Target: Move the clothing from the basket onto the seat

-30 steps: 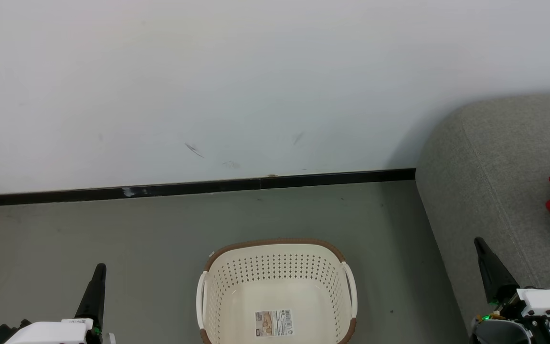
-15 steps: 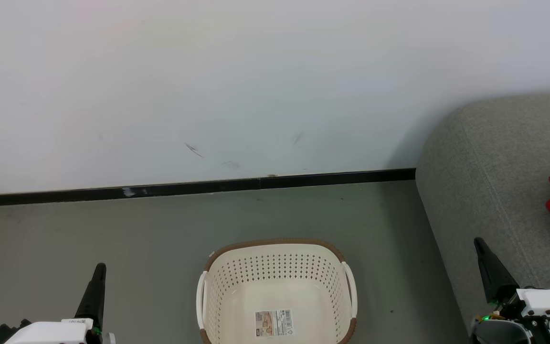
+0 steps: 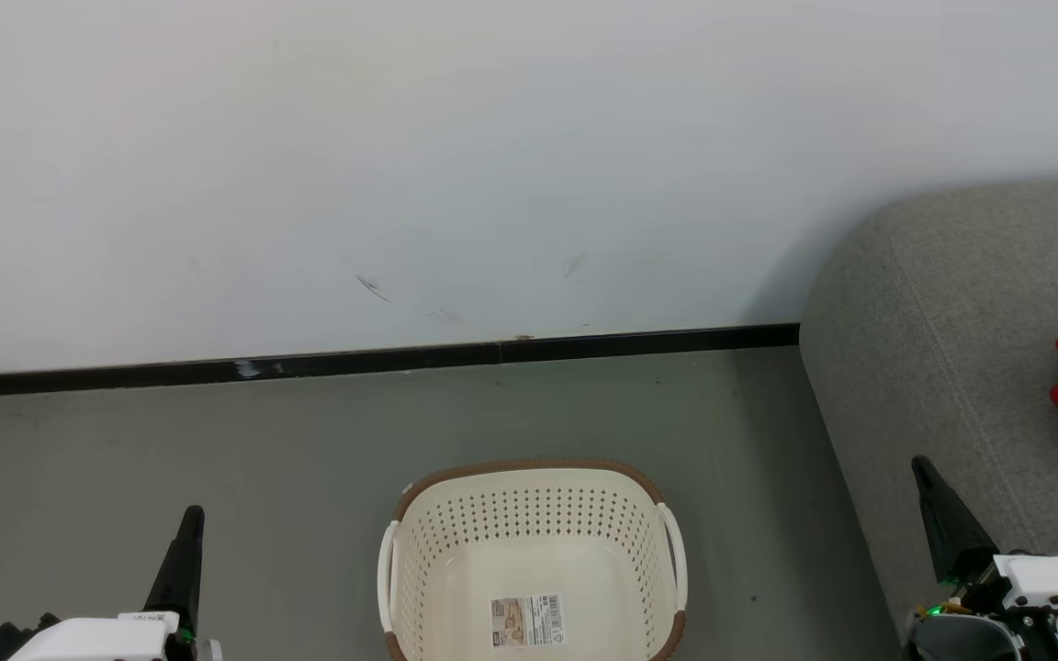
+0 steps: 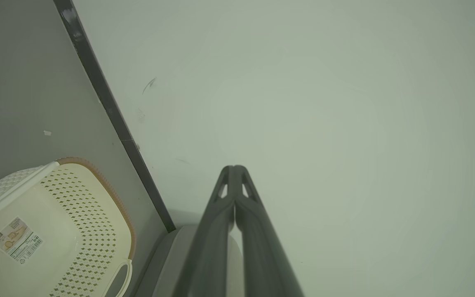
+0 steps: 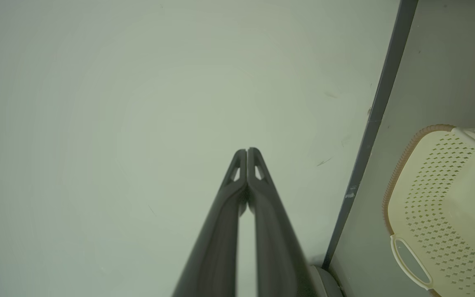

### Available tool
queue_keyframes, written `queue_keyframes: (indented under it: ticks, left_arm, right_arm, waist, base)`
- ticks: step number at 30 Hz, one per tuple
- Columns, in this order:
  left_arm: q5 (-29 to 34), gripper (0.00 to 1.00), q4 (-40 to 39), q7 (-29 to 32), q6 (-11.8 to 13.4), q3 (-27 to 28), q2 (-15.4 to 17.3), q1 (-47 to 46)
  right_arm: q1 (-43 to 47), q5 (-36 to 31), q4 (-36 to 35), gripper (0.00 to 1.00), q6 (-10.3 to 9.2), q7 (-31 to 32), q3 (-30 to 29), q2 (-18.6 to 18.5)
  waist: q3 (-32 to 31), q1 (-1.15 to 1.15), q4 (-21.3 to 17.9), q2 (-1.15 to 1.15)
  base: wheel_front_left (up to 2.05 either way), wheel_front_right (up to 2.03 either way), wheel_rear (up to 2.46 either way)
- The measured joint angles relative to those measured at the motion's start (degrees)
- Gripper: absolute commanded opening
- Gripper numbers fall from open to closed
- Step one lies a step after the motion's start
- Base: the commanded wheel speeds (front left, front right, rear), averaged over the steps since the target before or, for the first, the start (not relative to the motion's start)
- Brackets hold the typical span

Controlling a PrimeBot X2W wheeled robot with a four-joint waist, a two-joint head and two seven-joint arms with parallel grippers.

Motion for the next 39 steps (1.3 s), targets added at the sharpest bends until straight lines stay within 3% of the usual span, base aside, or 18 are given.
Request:
queue_keyframes:
  ticks: [39]
  left_arm:
    - [0.0, 0.0, -0.07, 0.0, 0.0, 0.0, 0.0, 0.0]
  right_arm:
    - [-0.01, -0.01, 0.01, 0.0, 0.0, 0.43, -0.27, 0.14]
  waist:
    - [0.0, 0.0, 0.0, 0.0]
  base:
    - [0.0, 0.0, 0.0]
